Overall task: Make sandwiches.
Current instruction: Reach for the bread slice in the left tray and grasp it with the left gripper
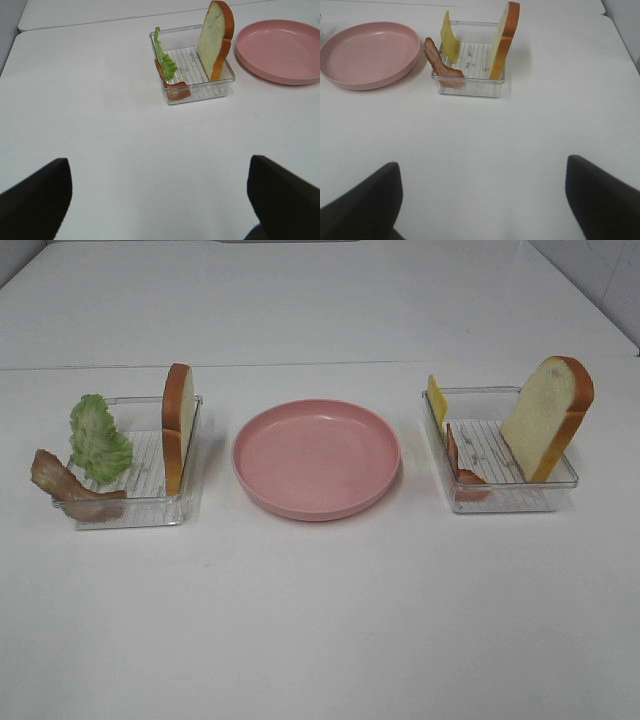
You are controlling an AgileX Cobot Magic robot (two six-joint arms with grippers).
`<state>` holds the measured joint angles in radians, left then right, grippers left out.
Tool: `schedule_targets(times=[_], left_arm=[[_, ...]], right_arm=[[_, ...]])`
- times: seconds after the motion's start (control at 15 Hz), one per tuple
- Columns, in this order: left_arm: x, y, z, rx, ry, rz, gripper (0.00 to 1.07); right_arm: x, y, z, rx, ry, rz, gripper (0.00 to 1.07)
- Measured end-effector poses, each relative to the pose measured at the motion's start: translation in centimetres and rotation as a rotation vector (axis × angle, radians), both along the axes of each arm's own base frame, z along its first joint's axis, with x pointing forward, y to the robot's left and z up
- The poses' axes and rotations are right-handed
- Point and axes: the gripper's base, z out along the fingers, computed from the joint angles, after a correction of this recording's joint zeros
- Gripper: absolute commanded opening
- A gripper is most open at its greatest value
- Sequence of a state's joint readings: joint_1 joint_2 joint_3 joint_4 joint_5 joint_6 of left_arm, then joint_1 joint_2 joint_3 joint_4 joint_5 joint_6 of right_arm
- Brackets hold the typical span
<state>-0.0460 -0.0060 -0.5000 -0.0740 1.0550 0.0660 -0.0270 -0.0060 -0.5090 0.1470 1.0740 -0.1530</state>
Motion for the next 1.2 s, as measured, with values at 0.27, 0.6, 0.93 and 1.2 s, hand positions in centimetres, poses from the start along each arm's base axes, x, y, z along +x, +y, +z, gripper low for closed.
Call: schedule_targets(times=[0.27, 0.6, 0.93, 1.2], left_arm=[[0.0, 0.0, 0.0, 0.0, 0.0, 0.0, 0.9], [0.0, 0.0, 0.0, 0.0, 0.0, 0.0, 0.89], [0.7, 0.1, 3.2, -0.005, -0.14, 0.012, 0.88], [5.3, -0.1, 7.1, -0.012, -0.164, 0.023, 0.88]], right_arm=[[0.0, 0.0, 0.0, 0.0, 0.0, 0.0, 0.83], [0.0, 0.0, 0.0, 0.0, 0.0, 0.0, 0.83], [0.0, 0.0, 0.0, 0.0, 0.0, 0.0, 0.83], [0.0, 0.0, 0.0, 0.0, 0.0, 0.0, 0.83]])
